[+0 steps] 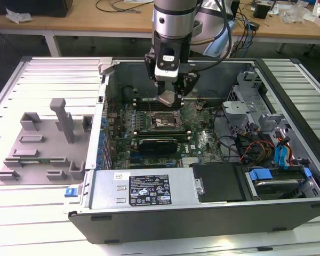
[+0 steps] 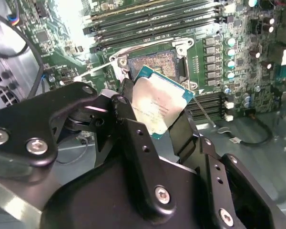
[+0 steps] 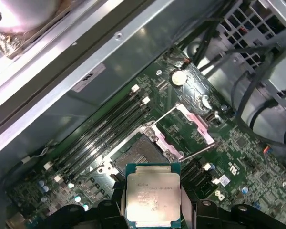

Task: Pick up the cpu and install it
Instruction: 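Place the cpu into insertion slot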

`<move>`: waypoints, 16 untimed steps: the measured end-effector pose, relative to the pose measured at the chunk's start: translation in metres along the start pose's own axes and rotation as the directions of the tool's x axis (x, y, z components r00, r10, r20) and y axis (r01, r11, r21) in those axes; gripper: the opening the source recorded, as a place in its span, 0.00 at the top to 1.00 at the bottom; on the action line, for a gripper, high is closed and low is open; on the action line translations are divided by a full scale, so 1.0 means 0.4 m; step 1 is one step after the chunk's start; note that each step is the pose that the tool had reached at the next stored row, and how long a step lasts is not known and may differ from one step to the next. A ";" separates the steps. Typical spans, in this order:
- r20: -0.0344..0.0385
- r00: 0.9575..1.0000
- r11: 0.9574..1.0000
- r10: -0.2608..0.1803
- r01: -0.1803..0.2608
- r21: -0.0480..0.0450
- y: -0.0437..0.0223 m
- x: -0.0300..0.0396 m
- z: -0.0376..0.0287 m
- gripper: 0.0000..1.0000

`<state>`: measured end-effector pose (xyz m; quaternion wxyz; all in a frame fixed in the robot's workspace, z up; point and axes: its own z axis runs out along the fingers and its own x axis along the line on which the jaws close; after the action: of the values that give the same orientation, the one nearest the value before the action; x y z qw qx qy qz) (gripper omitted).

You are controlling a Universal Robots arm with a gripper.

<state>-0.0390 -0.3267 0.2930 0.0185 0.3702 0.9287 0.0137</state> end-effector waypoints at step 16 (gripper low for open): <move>0.020 0.892 0.892 0.451 -0.451 0.007 0.000 0.000 0.003 0.45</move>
<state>-0.0390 -0.3267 0.2920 0.0212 0.5756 0.8174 0.0090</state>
